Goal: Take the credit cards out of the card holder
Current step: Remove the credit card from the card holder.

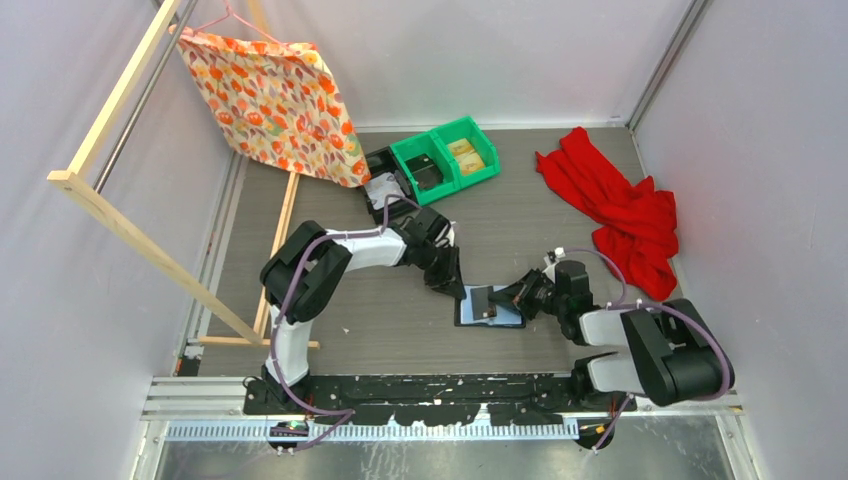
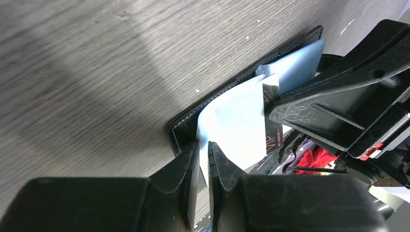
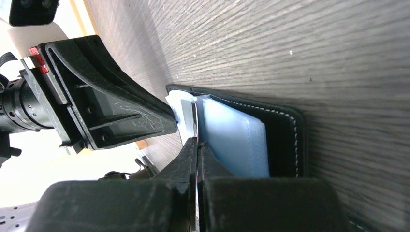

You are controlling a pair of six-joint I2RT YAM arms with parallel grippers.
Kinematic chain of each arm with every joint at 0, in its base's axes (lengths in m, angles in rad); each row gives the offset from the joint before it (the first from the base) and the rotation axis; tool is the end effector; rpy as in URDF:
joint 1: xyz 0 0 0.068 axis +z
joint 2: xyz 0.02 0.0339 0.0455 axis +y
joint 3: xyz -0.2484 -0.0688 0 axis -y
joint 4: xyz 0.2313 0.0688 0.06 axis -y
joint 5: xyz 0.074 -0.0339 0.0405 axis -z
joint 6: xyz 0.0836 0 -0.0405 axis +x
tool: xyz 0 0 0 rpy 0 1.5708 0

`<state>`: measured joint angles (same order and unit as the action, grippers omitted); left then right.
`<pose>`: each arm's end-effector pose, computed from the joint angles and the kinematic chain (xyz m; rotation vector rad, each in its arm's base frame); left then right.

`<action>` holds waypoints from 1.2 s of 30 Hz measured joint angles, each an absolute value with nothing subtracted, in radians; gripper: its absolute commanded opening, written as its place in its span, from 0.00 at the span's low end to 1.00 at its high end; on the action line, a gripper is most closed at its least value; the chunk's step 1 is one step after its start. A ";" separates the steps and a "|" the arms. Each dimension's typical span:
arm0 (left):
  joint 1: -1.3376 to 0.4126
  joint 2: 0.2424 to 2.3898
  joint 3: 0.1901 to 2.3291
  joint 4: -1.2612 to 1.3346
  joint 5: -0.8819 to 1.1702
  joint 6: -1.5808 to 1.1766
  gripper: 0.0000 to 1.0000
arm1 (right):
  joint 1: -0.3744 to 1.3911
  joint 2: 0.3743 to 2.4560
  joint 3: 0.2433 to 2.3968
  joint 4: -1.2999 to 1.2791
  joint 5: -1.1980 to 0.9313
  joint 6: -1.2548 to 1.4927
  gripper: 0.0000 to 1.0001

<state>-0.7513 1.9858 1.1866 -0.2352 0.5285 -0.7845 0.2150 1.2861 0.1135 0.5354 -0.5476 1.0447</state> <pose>0.2629 -0.3033 0.0912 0.1679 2.9106 -1.1209 0.1979 0.0878 0.0755 0.6546 2.3267 1.2535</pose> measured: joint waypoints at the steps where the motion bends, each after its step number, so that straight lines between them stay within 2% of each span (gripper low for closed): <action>1: -0.748 1.986 1.191 -0.244 0.528 -0.778 0.16 | 0.215 1.308 0.113 0.563 -0.553 1.052 0.01; 8: -0.712 1.985 1.224 -0.320 0.508 -0.724 0.16 | 0.216 1.414 0.103 0.733 -0.561 1.110 0.01; 19: -0.688 1.921 1.203 -0.412 0.388 -0.680 0.16 | 0.221 1.396 0.072 0.780 -0.535 1.130 0.01; 24: -0.685 1.908 1.185 -0.429 0.374 -0.675 0.16 | 0.221 1.285 0.066 0.683 -0.516 1.116 0.01; 32: -0.685 1.896 1.172 -0.428 0.369 -0.673 0.16 | 0.221 0.947 0.109 0.299 -0.454 1.013 0.01; 36: -0.685 1.885 1.161 -0.428 0.369 -0.673 0.16 | 0.221 0.908 0.129 0.221 -0.438 0.981 0.01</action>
